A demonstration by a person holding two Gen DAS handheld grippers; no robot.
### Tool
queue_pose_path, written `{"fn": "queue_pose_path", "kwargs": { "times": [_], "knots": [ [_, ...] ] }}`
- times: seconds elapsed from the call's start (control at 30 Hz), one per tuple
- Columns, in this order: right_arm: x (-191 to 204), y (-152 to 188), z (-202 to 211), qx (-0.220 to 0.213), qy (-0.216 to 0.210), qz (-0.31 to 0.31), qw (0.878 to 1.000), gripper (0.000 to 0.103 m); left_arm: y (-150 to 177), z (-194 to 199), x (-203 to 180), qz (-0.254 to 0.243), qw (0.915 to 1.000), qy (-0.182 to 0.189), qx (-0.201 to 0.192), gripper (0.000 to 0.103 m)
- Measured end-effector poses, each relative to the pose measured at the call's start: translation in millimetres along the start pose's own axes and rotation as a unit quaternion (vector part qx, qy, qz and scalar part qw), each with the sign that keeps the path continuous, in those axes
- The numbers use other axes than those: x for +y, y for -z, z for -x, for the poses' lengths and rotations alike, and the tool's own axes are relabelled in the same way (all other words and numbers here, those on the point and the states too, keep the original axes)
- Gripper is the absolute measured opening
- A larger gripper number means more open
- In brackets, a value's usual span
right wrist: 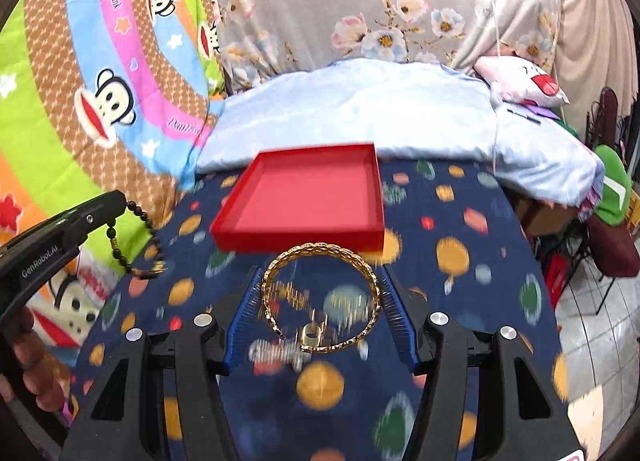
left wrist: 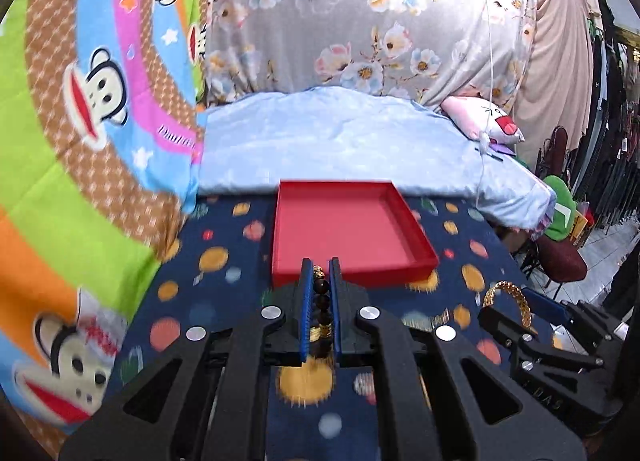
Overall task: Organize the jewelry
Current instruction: 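Grasp the gold bangle with the right tool while the left tool carries the bead bracelet to the red tray, then open both tools to drop the bracelets into the red tray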
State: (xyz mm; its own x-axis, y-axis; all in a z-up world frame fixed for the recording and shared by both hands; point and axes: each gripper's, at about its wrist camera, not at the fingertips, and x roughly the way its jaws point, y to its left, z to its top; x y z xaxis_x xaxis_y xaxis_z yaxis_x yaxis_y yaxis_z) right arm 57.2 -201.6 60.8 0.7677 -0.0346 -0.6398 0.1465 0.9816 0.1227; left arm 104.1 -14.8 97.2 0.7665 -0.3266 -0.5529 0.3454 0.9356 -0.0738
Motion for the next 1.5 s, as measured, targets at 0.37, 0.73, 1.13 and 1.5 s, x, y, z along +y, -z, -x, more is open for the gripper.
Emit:
{"fn": "queue_pose_path", "kwargs": {
  "times": [0.37, 0.73, 1.13, 1.5],
  "knots": [
    [-28.9, -93.5, -125.2, 0.039, -0.048, -0.038, 0.997, 0.057, -83.8, -118.6, -3.3, -0.01, 0.9999, 0.002, 0.005, 0.007],
    [-33.5, -107.8, -223.1, 0.085, -0.036, -0.04, 0.995, 0.057, -97.1, -223.9, -7.0, -0.017, 0.9985, -0.012, 0.051, 0.007],
    [-34.6, -108.8, -220.5, 0.052, -0.01, -0.023, 0.998, 0.07, -96.0, -235.0, 5.9, -0.012, 0.9983, -0.05, 0.026, 0.056],
    [-57.3, -40.7, -116.0, 0.04, -0.028, -0.053, 0.997, 0.071, -25.1, -151.4, 13.5, -0.03, 0.9952, -0.084, 0.039, 0.071]
  ]
}}
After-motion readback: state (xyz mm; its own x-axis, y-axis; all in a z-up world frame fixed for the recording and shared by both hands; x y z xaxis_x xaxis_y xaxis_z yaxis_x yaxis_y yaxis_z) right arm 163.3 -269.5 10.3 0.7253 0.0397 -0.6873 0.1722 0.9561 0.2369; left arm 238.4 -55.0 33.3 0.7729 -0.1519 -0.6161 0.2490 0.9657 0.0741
